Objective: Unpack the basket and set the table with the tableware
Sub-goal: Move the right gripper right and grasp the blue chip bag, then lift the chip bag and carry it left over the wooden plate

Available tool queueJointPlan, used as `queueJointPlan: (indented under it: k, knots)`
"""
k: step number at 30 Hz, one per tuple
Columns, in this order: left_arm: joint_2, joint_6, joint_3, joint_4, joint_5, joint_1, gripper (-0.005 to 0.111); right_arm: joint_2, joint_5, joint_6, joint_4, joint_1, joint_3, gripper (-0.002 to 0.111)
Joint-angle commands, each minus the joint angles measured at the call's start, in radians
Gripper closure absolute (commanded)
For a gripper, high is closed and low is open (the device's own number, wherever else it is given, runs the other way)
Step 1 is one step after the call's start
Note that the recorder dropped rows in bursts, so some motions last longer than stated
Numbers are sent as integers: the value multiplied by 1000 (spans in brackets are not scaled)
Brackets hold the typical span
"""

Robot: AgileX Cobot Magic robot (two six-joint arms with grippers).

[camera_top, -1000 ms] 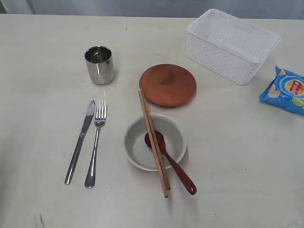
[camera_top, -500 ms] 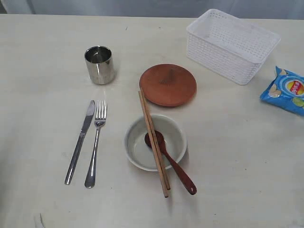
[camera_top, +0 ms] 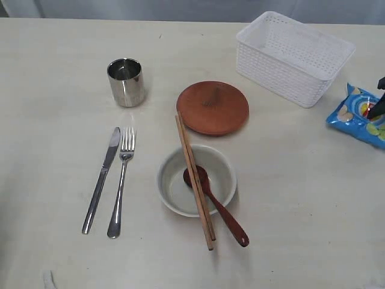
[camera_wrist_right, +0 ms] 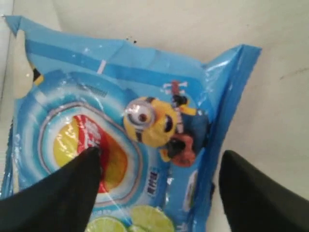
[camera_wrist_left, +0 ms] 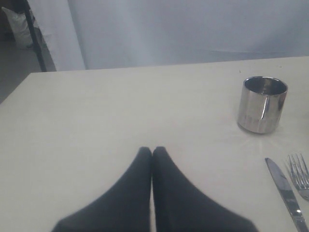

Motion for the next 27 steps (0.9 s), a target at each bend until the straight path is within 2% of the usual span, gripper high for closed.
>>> queueJointPlan:
  k: [1, 4, 6, 14, 20, 27]
  knots:
    - [-3, 0, 3, -6, -1, 2, 107, 5, 15, -23, 7, -6, -6, 69]
    - [-3, 0, 3, -6, -1, 2, 107, 5, 31, -45, 7, -6, -6, 98]
    - [-3, 0, 3, -6, -1, 2, 107, 5, 45, -49, 7, -6, -6, 108]
    - [-3, 0, 3, -6, -1, 2, 107, -68, 55, -49, 52, -2, -6, 109]
    - [-3, 0, 3, -6, -1, 2, 107, -184, 132, -125, 208, 4, -4, 109]
    - [-3, 0, 3, -6, -1, 2, 107, -308, 189, -139, 235, 108, 28, 109]
